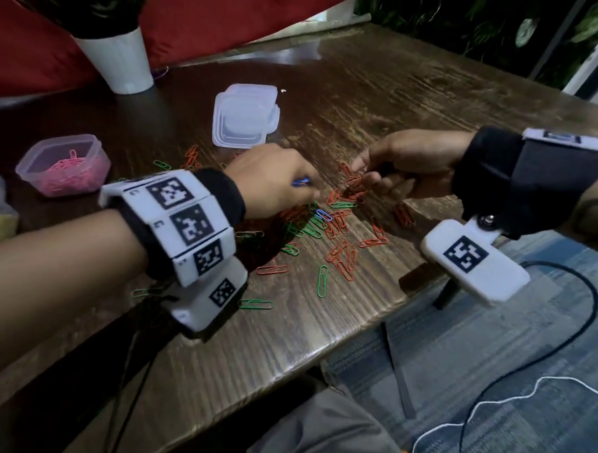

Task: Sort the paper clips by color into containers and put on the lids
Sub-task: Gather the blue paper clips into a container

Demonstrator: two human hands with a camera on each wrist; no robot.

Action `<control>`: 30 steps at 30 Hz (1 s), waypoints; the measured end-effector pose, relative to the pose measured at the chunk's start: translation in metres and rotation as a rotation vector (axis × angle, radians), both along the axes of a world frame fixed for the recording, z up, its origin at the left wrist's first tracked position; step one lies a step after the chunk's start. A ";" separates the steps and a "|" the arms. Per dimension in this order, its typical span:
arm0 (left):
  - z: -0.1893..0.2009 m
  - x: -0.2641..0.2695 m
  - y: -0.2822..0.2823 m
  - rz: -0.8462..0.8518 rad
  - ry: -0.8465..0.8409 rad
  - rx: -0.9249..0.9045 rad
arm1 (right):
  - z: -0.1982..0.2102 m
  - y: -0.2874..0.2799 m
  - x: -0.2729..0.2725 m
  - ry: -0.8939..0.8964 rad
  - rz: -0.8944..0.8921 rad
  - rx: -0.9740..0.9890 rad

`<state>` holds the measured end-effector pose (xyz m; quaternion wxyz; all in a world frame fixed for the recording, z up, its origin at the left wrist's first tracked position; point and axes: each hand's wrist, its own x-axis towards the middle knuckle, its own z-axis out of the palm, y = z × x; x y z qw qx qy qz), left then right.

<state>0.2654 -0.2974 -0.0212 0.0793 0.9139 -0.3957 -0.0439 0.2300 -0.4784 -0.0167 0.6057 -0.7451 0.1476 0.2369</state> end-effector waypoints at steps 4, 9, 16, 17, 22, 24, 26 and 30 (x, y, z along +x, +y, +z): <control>-0.001 0.003 -0.015 -0.110 -0.069 0.144 | 0.003 -0.002 0.000 -0.064 -0.035 -0.027; 0.001 0.008 -0.015 -0.089 0.080 0.138 | 0.010 -0.003 0.002 -0.121 -0.151 -0.048; 0.036 0.018 0.052 0.475 0.848 -0.630 | 0.006 0.008 0.004 -0.113 0.031 -0.025; 0.041 0.017 0.067 0.496 0.943 -0.742 | 0.005 0.013 0.003 -0.135 0.076 -0.067; 0.043 -0.001 0.120 0.544 1.093 -0.974 | 0.004 0.070 0.006 -0.382 0.418 -0.575; 0.037 -0.008 0.131 0.583 1.052 -0.976 | 0.003 0.097 0.009 -0.478 0.576 -0.773; 0.032 -0.011 0.143 0.645 1.029 -0.997 | -0.001 0.116 0.014 -0.508 0.658 -0.920; 0.034 -0.017 0.166 0.663 1.086 -1.112 | -0.008 0.136 0.025 -0.442 0.700 -1.021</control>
